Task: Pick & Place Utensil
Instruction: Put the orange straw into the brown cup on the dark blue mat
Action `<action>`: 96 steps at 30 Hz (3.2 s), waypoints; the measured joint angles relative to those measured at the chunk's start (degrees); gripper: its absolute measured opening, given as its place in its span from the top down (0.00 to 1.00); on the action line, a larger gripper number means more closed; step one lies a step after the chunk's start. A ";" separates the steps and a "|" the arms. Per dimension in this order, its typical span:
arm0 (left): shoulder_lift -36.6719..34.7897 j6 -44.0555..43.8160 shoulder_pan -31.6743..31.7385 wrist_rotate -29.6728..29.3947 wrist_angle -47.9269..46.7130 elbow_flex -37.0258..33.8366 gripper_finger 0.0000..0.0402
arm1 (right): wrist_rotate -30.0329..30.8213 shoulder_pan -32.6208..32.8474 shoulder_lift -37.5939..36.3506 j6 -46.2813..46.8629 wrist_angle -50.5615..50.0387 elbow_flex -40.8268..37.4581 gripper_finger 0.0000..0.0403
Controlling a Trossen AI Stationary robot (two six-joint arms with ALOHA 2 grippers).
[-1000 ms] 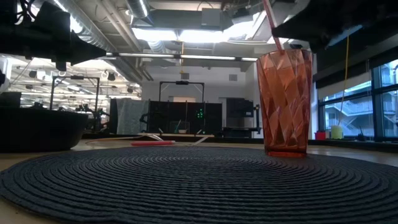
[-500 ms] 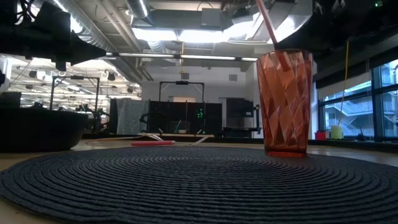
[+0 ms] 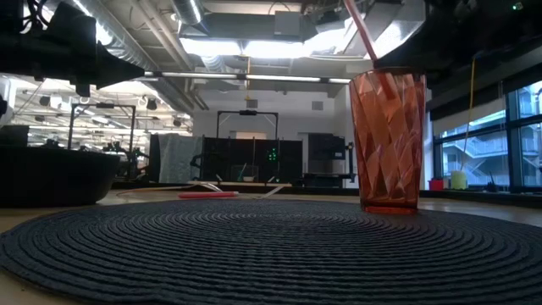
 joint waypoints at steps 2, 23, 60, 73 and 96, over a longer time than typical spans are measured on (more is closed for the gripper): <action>0.01 -0.01 -0.01 0.00 0.00 0.02 0.99 | -0.06 0.00 0.00 0.03 0.01 0.00 0.92; 0.01 -0.01 -0.01 0.22 0.02 0.02 0.99 | -1.56 -1.11 0.00 0.56 -0.01 0.00 0.98; -0.01 -0.03 -0.01 1.70 0.42 0.00 0.99 | -23.19 -5.57 2.72 -2.69 -22.77 19.71 0.24; -0.01 -0.09 -0.01 1.70 0.41 0.02 0.99 | -15.46 -7.23 7.11 -3.79 -17.19 19.64 0.39; 0.01 -0.16 -0.01 1.70 0.39 0.02 0.99 | -3.60 -5.63 4.05 4.44 -21.33 19.63 0.99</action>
